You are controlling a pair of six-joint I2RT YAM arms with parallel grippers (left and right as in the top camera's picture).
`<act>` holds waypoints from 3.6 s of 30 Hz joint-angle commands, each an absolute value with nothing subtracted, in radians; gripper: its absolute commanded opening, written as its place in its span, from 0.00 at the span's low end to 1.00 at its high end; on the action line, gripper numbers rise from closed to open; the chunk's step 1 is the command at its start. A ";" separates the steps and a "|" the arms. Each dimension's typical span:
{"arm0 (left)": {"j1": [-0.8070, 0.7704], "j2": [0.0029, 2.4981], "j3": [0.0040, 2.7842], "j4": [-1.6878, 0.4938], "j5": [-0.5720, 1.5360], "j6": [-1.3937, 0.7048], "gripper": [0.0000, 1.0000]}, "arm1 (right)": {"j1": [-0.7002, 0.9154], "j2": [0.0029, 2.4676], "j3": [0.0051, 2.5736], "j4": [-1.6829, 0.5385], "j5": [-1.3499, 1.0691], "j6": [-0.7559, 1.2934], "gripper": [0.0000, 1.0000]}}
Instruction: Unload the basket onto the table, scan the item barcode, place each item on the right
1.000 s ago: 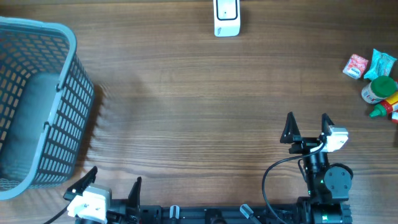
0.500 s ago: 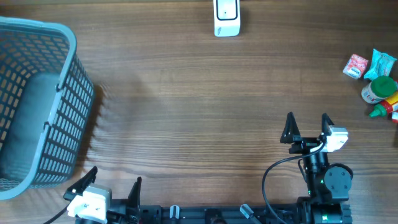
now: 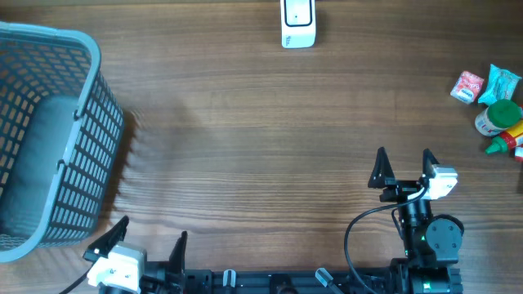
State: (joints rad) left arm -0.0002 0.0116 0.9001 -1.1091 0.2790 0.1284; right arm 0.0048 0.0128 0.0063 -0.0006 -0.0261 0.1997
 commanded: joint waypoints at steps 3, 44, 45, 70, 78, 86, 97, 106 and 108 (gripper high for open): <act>-0.005 0.005 0.692 -0.636 0.400 0.122 1.00 | 0.000 0.004 0.005 0.001 -0.043 0.184 1.00; 0.031 0.004 0.006 -0.064 0.144 0.044 1.00 | 0.000 0.004 0.005 0.001 -0.043 0.184 1.00; 0.031 0.004 0.006 -0.064 0.144 0.044 1.00 | 0.000 0.004 0.005 0.001 -0.043 0.184 1.00; 0.031 0.005 0.006 -0.064 0.144 0.044 1.00 | 0.000 0.023 0.005 0.002 -0.079 0.015 1.00; 0.031 0.005 0.006 -0.064 0.144 0.044 1.00 | 0.000 0.023 0.005 0.002 -0.079 0.015 1.00; 0.031 0.005 0.006 -0.064 0.144 0.044 1.00 | 0.000 0.023 0.005 0.002 -0.080 0.015 1.00; 0.031 0.005 0.006 -0.064 0.144 0.044 1.00 | 0.000 0.023 0.005 0.002 -0.079 0.015 1.00; 0.031 0.005 0.006 -0.064 0.144 0.044 1.00 | 0.000 0.023 0.005 0.002 -0.080 0.014 1.00; 0.031 0.005 0.006 -0.064 0.144 0.044 1.00 | 0.000 0.023 0.005 0.002 -0.080 0.015 1.00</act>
